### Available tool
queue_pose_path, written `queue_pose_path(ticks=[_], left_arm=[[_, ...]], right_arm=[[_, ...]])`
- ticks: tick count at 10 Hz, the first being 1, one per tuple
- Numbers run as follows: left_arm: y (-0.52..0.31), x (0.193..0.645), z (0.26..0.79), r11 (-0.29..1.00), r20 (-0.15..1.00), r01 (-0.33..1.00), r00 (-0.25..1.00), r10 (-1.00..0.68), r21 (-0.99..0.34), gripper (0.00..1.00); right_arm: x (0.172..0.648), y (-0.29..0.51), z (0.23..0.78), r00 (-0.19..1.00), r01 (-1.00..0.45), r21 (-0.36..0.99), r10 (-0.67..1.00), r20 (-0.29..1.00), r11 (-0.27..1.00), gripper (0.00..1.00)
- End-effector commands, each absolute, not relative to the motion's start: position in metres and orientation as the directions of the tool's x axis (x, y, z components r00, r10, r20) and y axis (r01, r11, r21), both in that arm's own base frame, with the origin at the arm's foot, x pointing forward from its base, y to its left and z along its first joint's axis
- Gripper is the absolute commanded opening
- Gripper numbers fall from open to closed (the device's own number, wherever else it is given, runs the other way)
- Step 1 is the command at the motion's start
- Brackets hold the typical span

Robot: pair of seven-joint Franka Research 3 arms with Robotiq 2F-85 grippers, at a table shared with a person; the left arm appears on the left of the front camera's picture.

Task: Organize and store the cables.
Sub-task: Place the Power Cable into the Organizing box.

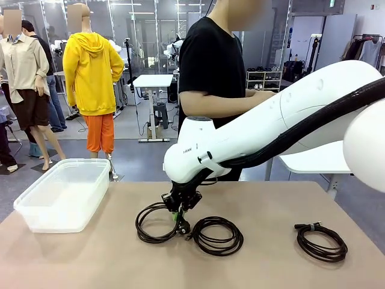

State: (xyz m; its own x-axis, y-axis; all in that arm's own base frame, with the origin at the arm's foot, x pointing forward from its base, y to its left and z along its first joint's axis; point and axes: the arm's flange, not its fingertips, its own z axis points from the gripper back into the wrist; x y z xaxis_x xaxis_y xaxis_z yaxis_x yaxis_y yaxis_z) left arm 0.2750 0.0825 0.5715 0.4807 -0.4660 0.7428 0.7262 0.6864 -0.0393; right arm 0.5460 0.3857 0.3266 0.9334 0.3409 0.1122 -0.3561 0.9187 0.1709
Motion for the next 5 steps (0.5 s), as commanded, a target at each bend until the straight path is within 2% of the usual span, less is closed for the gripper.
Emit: queue_pose_path(ticks=[1,4,5], left_arm=[[0.0818,0.2753,0.5721,0.679,0.747,0.733,0.473,-0.467,-0.039,1.0],[0.0818,0.2753,0.5721,0.679,0.747,0.733,0.473,-0.467,-0.039,1.0],[0.0818,0.2753,0.5721,0.679,0.747,0.733,0.473,-0.467,-0.039,1.0]], right_arm=[[0.5463,0.384,0.3322,0.931,-0.357,0.172,0.334,0.147,0.918,0.4],[0.5448,0.3807,0.3327,0.93,-0.358,0.173,0.333,0.154,0.918,0.89],[0.5434,0.3782,0.3361,0.929,-0.358,0.173,0.332,0.166,0.917,1.0]])
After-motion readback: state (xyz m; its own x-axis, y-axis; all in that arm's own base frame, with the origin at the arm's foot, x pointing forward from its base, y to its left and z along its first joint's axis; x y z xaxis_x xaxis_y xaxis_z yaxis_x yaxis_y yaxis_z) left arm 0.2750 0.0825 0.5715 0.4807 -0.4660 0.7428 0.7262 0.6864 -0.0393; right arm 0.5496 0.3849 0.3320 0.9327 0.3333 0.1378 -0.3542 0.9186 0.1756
